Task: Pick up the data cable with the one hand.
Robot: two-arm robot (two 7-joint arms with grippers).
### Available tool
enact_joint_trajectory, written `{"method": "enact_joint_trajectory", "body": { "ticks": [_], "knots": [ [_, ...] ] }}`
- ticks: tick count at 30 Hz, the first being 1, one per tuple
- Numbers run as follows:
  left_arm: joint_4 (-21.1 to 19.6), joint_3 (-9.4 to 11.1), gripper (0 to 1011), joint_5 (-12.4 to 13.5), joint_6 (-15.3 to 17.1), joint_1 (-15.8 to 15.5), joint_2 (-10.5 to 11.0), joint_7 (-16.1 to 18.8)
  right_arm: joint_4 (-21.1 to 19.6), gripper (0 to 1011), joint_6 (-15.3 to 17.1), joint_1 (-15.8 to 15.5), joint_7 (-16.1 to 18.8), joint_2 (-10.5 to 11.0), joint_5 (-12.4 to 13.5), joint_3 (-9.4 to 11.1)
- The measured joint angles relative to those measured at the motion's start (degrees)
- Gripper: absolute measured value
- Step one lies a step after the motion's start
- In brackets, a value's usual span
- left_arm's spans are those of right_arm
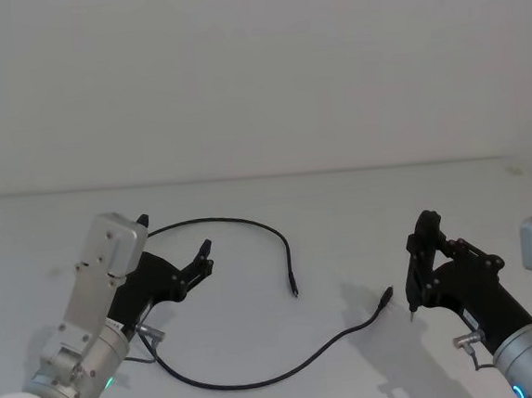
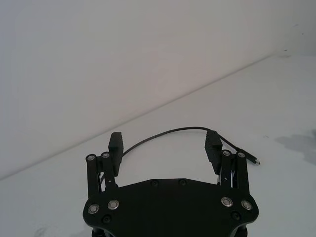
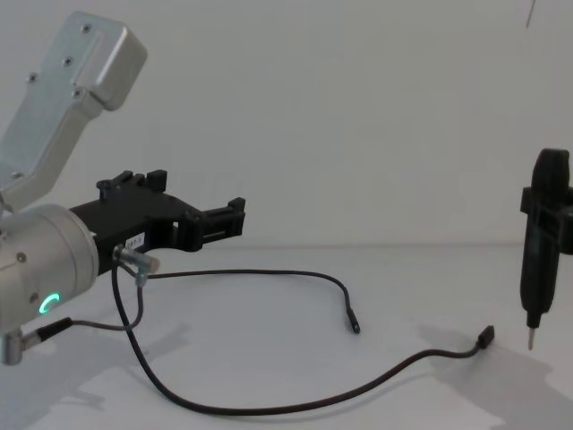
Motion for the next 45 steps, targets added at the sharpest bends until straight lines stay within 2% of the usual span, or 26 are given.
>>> {"method": "enact_joint_trajectory", "body": {
  "ticks": [37,45],
  "knots": [
    [-0.05,0.01,1001,-0.01,0.01,0.0,0.0,-0.03,0.0,279,0.0,0.0,0.0,0.0,0.01,0.0],
    [-0.24,-0.04,1001,-0.64,0.35,-0.36,0.19,-1.6,0.0,279,0.0,0.0,0.0,0.0,0.01,0.0]
  ]
}}
